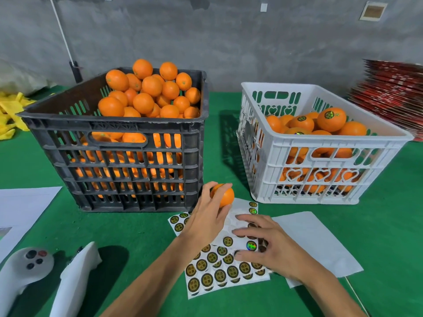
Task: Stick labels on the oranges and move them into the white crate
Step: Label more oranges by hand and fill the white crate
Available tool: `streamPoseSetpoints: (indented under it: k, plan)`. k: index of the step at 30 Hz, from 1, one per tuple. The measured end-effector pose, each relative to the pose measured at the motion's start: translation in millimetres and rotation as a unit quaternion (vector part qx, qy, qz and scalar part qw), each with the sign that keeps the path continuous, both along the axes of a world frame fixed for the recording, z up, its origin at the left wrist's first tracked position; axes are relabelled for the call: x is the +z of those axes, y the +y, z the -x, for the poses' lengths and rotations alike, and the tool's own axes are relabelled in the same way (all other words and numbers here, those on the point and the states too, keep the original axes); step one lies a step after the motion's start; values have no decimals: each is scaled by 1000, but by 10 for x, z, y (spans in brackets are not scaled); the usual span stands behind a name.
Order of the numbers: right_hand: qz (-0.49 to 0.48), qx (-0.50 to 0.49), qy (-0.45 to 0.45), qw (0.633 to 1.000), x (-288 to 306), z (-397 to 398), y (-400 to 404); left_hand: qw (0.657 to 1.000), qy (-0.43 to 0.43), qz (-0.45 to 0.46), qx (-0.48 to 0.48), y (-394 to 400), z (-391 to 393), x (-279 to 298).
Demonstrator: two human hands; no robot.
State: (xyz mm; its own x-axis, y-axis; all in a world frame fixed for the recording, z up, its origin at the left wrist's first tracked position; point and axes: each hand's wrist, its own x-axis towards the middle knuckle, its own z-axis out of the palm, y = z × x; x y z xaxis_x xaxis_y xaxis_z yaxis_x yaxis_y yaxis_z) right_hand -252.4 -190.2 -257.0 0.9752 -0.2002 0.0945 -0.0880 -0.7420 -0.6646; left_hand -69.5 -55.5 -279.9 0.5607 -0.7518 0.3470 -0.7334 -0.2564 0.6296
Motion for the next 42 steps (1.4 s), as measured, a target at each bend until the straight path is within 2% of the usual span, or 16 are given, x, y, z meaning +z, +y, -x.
streamPoseSetpoints:
  k: [4,13,26,42]
  plan:
    - [8,-12,5,1000,50,99,-71,1000,-13,-17,-3,-2,1,24]
    - [4,39,15,999,63,109,-93,1000,-1,-15,-3,27,-5,32]
    - [54,39,-76,995,25,104,-22,1000,16,-10,-7,41,12,12]
    - [94,12,-75,993,11,-14,63,1000,1,-9,-1,34,1,6]
